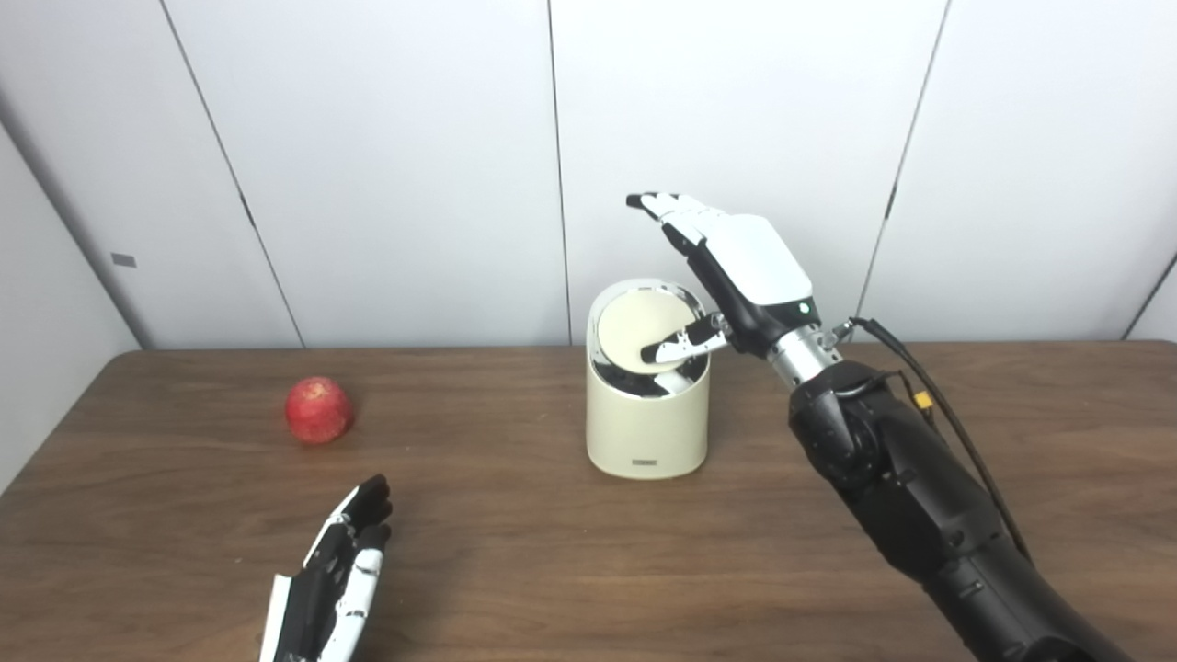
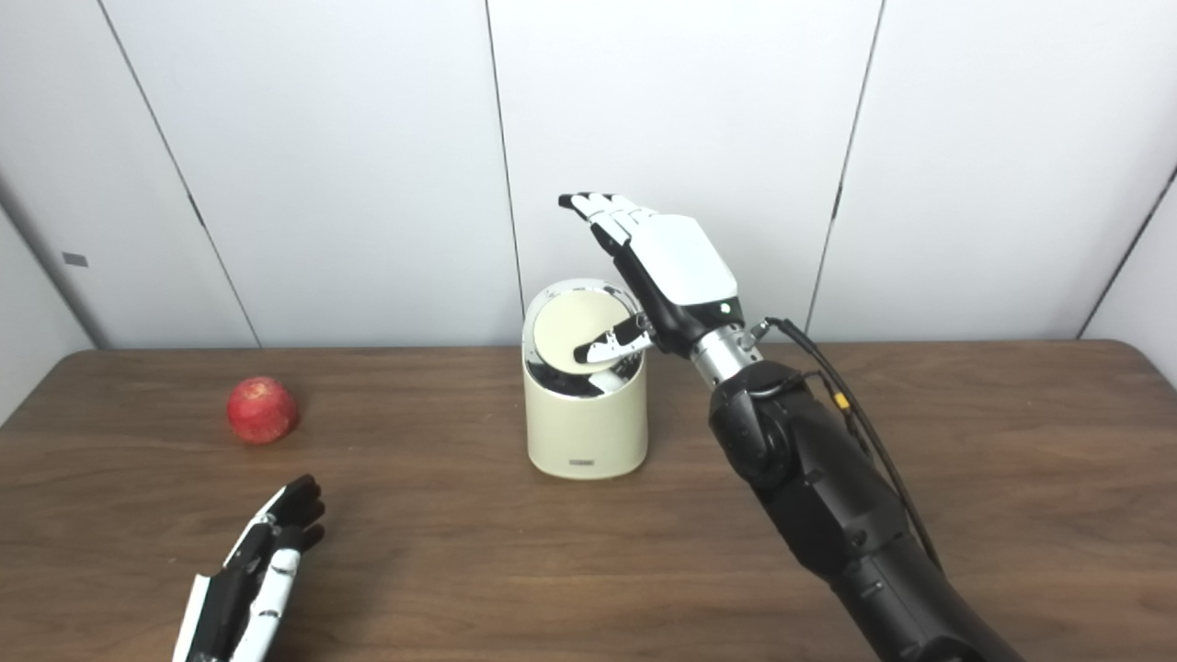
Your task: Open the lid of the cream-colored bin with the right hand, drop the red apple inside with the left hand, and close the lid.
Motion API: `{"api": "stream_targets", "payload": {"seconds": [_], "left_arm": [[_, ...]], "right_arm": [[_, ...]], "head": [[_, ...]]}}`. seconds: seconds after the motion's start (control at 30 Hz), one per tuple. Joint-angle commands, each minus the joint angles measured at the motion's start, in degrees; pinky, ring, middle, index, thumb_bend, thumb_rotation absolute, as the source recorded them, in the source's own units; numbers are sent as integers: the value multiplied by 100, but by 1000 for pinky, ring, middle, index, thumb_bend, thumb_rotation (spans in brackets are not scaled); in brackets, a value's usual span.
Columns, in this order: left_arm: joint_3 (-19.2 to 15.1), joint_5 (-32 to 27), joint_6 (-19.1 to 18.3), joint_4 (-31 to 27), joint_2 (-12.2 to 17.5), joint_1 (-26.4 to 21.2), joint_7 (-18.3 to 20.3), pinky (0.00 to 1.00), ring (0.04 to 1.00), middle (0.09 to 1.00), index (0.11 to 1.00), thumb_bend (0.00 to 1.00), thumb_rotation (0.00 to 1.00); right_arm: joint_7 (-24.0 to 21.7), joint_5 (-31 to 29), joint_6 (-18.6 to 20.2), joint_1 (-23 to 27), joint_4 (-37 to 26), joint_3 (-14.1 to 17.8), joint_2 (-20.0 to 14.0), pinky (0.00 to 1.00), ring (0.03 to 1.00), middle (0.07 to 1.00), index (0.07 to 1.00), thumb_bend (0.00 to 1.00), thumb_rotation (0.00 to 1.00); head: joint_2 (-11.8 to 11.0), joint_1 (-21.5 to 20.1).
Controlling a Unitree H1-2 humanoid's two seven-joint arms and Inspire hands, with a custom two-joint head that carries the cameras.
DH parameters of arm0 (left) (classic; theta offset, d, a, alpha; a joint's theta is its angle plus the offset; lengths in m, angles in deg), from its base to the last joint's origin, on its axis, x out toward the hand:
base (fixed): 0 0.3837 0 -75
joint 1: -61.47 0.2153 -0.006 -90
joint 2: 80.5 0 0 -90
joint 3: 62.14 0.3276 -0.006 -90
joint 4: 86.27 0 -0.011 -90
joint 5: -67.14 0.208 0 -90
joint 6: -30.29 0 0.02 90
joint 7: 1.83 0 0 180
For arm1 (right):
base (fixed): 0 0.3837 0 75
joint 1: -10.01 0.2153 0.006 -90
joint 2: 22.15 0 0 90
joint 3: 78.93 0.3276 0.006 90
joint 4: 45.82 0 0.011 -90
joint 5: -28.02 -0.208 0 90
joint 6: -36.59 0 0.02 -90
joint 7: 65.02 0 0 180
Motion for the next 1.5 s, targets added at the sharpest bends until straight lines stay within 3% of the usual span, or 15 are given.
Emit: {"api": "stream_targets", "payload": {"seconds": [0.0, 0.13, 0.4, 0.5, 0.67, 0.87, 0.97, 1.03, 1.13, 1.2, 1.37, 1.47], "left_arm": [[105, 9, 82, 269, -200, 260, -57, 881, 887, 888, 878, 407, 652], [118, 10, 56, 235, -192, 279, -64, 883, 889, 888, 876, 393, 653], [125, 6, 54, 217, -155, 278, -67, 890, 895, 895, 880, 392, 661], [116, -13, 31, 230, -145, 263, -64, 888, 894, 894, 879, 383, 653], [111, 42, 49, 285, -100, 245, -61, 892, 896, 895, 881, 384, 653], [102, -1, 44, 253, -104, 252, -55, 886, 892, 893, 882, 379, 614], [106, -15, -3, 200, -99, 271, -43, 891, 897, 899, 886, 376, 617], [103, -33, -28, 168, -101, 281, -41, 903, 897, 897, 888, 370, 618], [86, -63, -35, 162, -96, 275, -39, 898, 892, 892, 888, 376, 608], [76, -83, -42, 157, -83, 270, -32, 892, 891, 893, 892, 381, 613], [57, -120, 9, 186, -29, 261, -4, 903, 899, 896, 892, 390, 620], [34, -140, 82, 231, -5, 242, 10, 911, 901, 899, 890, 409, 634]], "right_arm": [[-61, 67, 69, 113, -28, 62, -30, 831, 913, 916, 915, 982, 63], [-77, -251, 4, 31, -141, 255, 66, 822, 908, 906, 910, 954, 100], [-191, -769, 321, -143, -755, 911, 252, 739, 850, 880, 912, 846, 180], [-280, -1036, 499, -345, -1116, 1181, 307, 746, 864, 889, 919, 762, 267], [-442, -2115, 748, -709, -1234, 1808, 644, 733, 858, 882, 899, 640, 369], [-610, -2337, 912, -1212, -1319, 1924, 579, 764, 845, 869, 886, 591, 392], [-675, -2449, 966, -1495, -1452, 1965, 539, 777, 850, 873, 891, 602, 448], [-747, -2560, 1038, -1682, -1590, 2005, 519, 790, 858, 879, 899, 575, 502], [-827, -2700, 1077, -1966, -1806, 2062, 476, 732, 837, 877, 887, 525, 523], [-879, -2823, 1138, -2167, -1948, 2129, 476, 764, 847, 891, 885, 499, 561], [-1169, -3686, 1532, -2601, -2346, 2427, 673, 769, 893, 946, 926, 474, 640], [-1361, -4129, 1830, -2830, -2635, 2486, 736, 842, 935, 976, 975, 469, 774]], "head": [[5, 13], [25, 14], [40, -1], [29, -7], [22, -20], [52, -19], [64, -24], [78, -45], [93, -77], [92, -89], [114, -152], [129, -171]]}}
